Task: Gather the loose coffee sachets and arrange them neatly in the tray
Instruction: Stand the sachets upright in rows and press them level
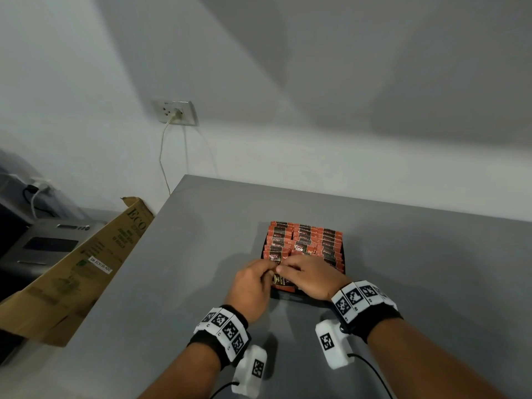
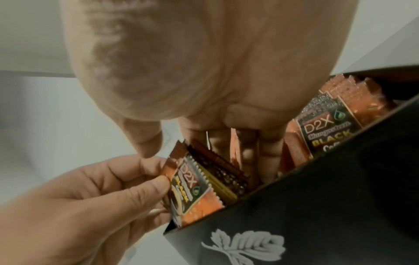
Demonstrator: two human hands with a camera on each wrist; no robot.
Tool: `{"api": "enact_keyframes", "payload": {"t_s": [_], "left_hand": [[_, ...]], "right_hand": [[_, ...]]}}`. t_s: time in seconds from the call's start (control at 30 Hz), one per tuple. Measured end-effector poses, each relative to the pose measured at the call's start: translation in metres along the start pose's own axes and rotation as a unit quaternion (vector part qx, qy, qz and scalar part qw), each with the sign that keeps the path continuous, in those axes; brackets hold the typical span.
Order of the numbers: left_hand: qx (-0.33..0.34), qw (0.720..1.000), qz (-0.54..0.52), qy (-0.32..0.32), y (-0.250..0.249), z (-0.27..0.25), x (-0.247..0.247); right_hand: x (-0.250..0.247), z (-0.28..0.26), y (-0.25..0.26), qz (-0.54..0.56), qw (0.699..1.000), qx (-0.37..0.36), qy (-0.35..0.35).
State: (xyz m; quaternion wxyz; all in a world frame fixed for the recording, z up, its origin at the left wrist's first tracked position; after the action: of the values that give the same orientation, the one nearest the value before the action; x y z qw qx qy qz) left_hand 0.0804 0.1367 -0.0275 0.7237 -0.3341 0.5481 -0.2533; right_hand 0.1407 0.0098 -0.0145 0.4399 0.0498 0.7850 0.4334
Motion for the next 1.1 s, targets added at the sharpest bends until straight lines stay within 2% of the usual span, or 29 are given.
{"api": "enact_keyframes", "payload": {"t_s": [0.2, 0.3, 0.37, 0.4, 0.47, 0.5, 0.6, 0.73, 0.87, 0.97, 1.0, 1.03, 1.1], "left_hand": [[-0.044, 0.99, -0.123, -0.057, -0.015, 0.016, -0.02], [-0.087, 0.958, -0.26, -0.08, -0.031, 0.029, -0.029], [-0.166, 0.918, -0.353, -0.071, -0.034, 0.034, -0.027], [-0.209, 0.884, -0.415, -0.046, -0.036, 0.035, -0.02], [-0.253, 0.812, -0.526, 0.008, -0.045, 0.034, -0.006], [-0.263, 0.793, -0.549, 0.024, -0.051, 0.033, -0.001], [-0.254, 0.795, -0.549, 0.046, -0.07, 0.03, 0.009], [-0.25, 0.769, -0.582, 0.085, -0.078, 0.024, 0.023], [-0.288, 0.73, -0.585, 0.205, -0.083, 0.023, 0.024], [-0.304, 0.726, -0.536, 0.306, -0.09, 0.015, 0.032], [-0.309, 0.727, -0.522, 0.321, -0.095, 0.011, 0.035], [-0.313, 0.732, -0.515, 0.318, -0.099, 0.008, 0.037], [-0.307, 0.745, -0.527, 0.271, -0.1, 0.01, 0.038]], "right_hand": [[-0.028, -0.009, 0.011, 0.058, 0.995, -0.037, -0.073], [-0.047, -0.015, 0.019, 0.165, 0.98, -0.033, -0.111], [-0.055, -0.022, 0.022, 0.255, 0.96, -0.014, -0.112], [-0.058, -0.025, 0.024, 0.276, 0.955, -0.01, -0.107], [-0.059, -0.031, 0.028, 0.281, 0.954, -0.009, -0.104], [-0.059, -0.033, 0.028, 0.283, 0.952, -0.01, -0.114], [-0.058, -0.042, 0.025, 0.312, 0.938, -0.007, -0.152], [-0.061, -0.055, 0.015, 0.287, 0.942, 0.005, -0.176], [-0.077, -0.066, 0.017, 0.223, 0.969, 0.013, -0.107], [-0.082, -0.07, 0.031, 0.127, 0.99, -0.005, -0.055], [-0.082, -0.071, 0.038, 0.096, 0.994, -0.017, -0.046], [-0.082, -0.071, 0.043, 0.074, 0.996, -0.029, -0.04], [-0.085, -0.072, 0.049, 0.019, 0.998, -0.038, -0.056]]}}
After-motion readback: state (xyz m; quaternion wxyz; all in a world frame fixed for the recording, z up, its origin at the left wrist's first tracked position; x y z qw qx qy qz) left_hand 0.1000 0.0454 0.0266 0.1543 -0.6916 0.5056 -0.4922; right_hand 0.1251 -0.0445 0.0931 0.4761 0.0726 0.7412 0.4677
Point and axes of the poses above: each hand's wrist, its own z-axis towards the middle knuckle, its own x-axis out of the palm, y = z × x, the point moved 7 cm from there along z, towards the middle knuckle, and after that the axes turned 4 degrees about -y, right-handed, at the moved point
